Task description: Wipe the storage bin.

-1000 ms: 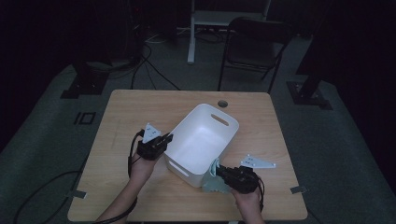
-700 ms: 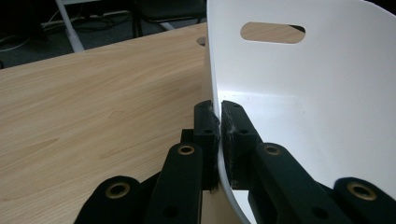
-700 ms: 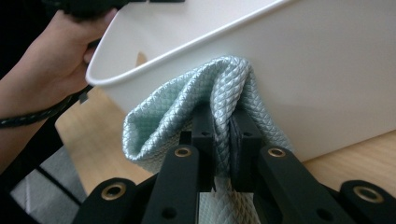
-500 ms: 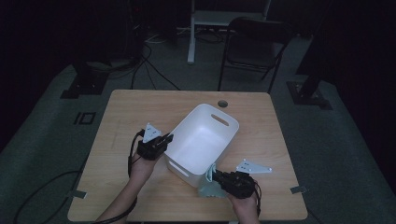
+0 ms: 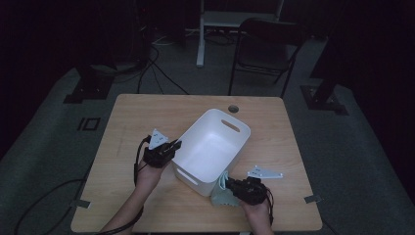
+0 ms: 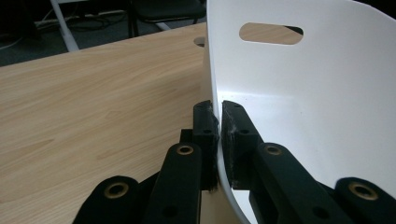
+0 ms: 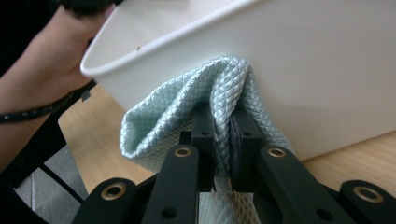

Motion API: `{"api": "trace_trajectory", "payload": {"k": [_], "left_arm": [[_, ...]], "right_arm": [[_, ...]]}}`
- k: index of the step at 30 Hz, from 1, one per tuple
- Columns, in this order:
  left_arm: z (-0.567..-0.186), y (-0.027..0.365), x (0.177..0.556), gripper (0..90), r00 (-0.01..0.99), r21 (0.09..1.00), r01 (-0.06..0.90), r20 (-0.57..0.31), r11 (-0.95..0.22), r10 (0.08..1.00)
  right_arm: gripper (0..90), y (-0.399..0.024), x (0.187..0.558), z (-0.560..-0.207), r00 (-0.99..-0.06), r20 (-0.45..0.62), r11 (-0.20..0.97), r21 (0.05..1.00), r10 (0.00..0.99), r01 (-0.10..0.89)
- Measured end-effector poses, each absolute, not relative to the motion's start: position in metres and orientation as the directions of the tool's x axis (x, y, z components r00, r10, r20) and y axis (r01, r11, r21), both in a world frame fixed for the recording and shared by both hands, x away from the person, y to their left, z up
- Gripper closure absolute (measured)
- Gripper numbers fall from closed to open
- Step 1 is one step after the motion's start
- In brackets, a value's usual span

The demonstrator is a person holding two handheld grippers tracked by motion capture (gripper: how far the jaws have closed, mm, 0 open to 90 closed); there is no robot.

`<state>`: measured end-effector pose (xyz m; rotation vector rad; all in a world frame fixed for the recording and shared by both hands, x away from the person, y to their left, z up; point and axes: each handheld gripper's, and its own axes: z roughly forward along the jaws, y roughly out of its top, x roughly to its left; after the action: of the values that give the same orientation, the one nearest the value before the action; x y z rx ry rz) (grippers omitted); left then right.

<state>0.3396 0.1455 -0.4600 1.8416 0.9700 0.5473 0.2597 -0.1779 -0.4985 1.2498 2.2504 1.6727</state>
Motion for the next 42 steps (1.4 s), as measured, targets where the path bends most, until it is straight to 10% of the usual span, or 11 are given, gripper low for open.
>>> {"api": "trace_trajectory", "payload": {"k": [18,42], "left_arm": [[-0.46,0.145,0.34,84.4,0.592,0.892,0.384,-0.042,-0.236,0.805],[-0.46,0.144,0.34,84.6,0.62,0.892,0.367,-0.024,-0.263,0.784]], "right_arm": [[82.6,-0.254,0.32,-0.473,-0.484,0.358,-0.101,0.872,0.798,0.479],[82.5,-0.245,0.363,-0.497,-0.384,0.37,-0.116,0.831,0.846,0.545]]}}
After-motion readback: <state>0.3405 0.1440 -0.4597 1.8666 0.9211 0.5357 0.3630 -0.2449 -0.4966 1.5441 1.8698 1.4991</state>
